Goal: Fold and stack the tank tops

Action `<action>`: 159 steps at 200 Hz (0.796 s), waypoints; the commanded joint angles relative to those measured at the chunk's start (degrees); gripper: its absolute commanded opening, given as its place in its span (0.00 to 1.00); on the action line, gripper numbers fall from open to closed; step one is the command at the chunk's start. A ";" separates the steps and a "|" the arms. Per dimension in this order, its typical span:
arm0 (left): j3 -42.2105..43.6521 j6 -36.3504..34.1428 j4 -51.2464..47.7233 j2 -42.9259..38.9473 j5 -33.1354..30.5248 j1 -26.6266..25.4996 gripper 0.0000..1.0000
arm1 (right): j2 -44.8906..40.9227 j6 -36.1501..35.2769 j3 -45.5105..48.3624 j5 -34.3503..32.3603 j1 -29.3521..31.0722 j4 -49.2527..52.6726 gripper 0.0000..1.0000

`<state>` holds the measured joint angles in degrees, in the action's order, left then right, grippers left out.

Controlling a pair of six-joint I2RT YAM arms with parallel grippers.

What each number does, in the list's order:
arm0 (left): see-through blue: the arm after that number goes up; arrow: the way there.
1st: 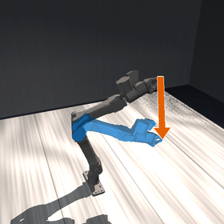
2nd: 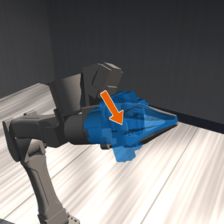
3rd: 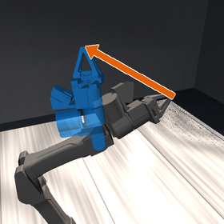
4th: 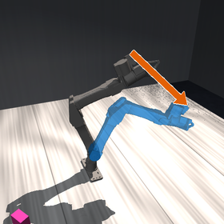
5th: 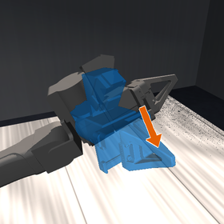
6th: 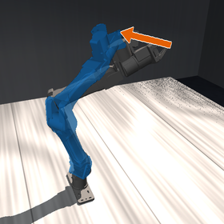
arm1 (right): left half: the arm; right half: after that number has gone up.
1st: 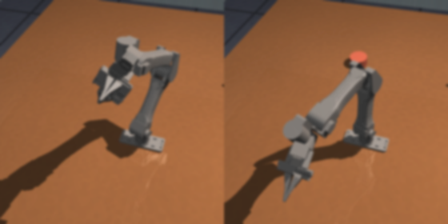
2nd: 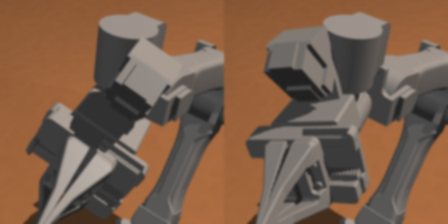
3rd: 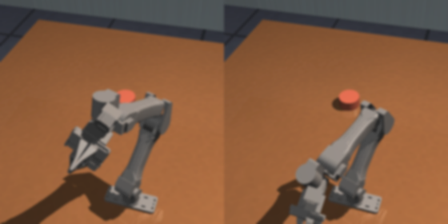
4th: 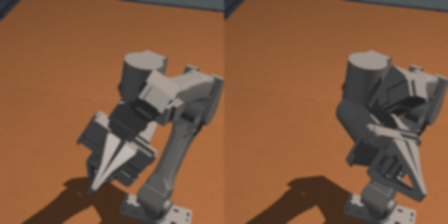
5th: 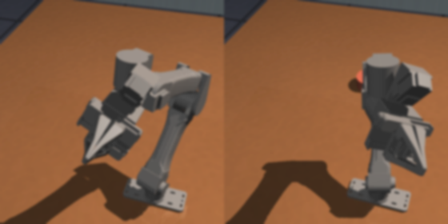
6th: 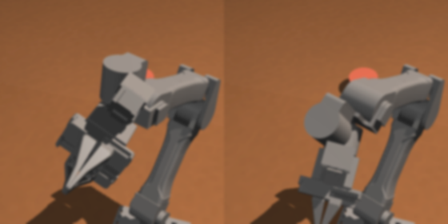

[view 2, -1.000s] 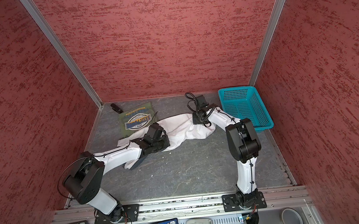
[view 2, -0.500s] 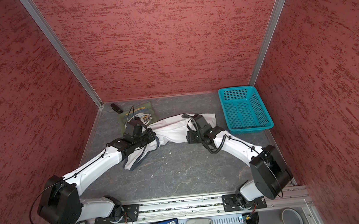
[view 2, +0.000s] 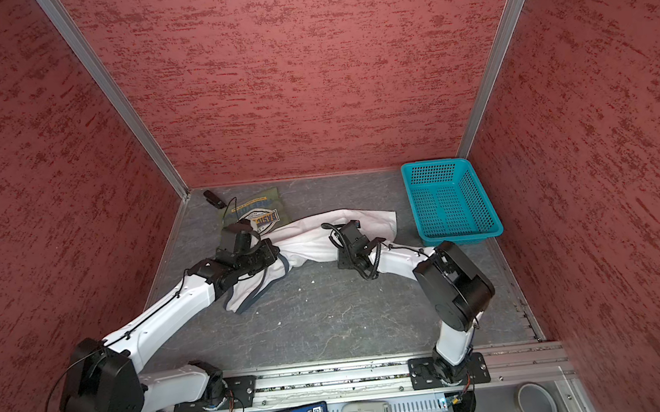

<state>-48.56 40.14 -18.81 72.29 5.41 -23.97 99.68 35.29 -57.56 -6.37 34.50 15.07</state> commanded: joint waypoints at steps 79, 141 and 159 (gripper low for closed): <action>-1.95 -3.30 -4.83 -4.91 1.58 4.85 0.04 | -21.79 -9.00 2.48 -18.20 -1.89 12.67 0.00; -4.79 -6.56 -9.95 -11.63 1.73 7.41 0.04 | -37.62 -13.64 0.60 -20.30 -5.99 21.36 0.00; -4.53 -6.78 -10.38 -15.53 3.29 8.86 0.04 | -40.87 -15.24 -0.82 -19.46 -6.36 23.39 0.00</action>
<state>-51.57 35.31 -27.20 61.49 7.57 -16.97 62.24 22.90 -55.70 -24.32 28.95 33.23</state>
